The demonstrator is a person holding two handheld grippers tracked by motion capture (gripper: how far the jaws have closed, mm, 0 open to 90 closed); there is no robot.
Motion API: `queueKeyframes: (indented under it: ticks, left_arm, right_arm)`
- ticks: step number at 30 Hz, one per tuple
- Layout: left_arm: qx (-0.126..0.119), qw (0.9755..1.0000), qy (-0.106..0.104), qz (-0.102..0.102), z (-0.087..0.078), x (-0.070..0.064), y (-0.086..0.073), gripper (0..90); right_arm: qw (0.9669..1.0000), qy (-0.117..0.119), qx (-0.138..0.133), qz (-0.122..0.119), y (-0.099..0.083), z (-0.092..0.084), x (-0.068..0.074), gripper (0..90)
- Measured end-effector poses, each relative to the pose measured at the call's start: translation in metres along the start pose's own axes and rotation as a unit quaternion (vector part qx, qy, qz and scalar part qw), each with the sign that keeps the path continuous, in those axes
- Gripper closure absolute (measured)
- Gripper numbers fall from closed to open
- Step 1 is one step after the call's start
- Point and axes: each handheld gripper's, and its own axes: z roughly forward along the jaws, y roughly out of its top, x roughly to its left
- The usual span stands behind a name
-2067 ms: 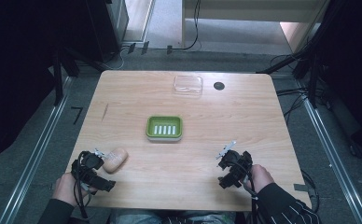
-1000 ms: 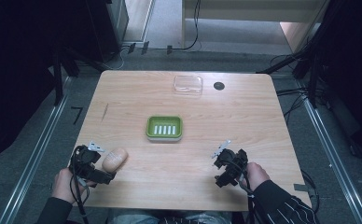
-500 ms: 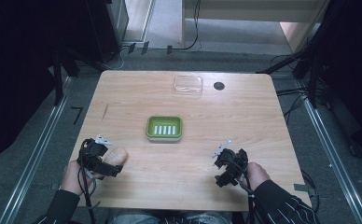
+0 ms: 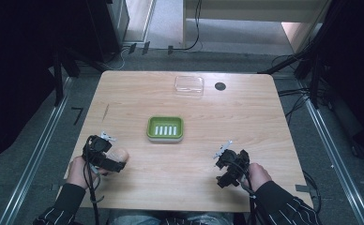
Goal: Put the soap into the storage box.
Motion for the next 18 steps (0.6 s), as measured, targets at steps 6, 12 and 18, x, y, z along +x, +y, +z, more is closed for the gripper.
queueKeyframes:
  ticks: [6, 12, 18]
  left_arm:
    - [0.008, 1.0000, 0.005, 0.001, 0.0035, -0.0002, 0.0014, 0.0]
    - [0.012, 0.9998, 0.017, 0.005, 0.0062, -0.0014, 0.0011, 1.9]
    - [0.003, 0.9999, 0.015, 0.004, 0.0074, 0.0015, -0.0012, 15.3]
  right_arm:
    - [1.0000, -0.001, -0.001, 0.001, -0.0006, 0.0000, -0.0002, 14.3]
    - [1.0000, 0.000, 0.000, 0.000, -0.0001, 0.0000, 0.0001, 14.3]
    - [1.0000, 0.001, 0.000, -0.001, 0.0002, 0.0000, 0.0002, 14.3]
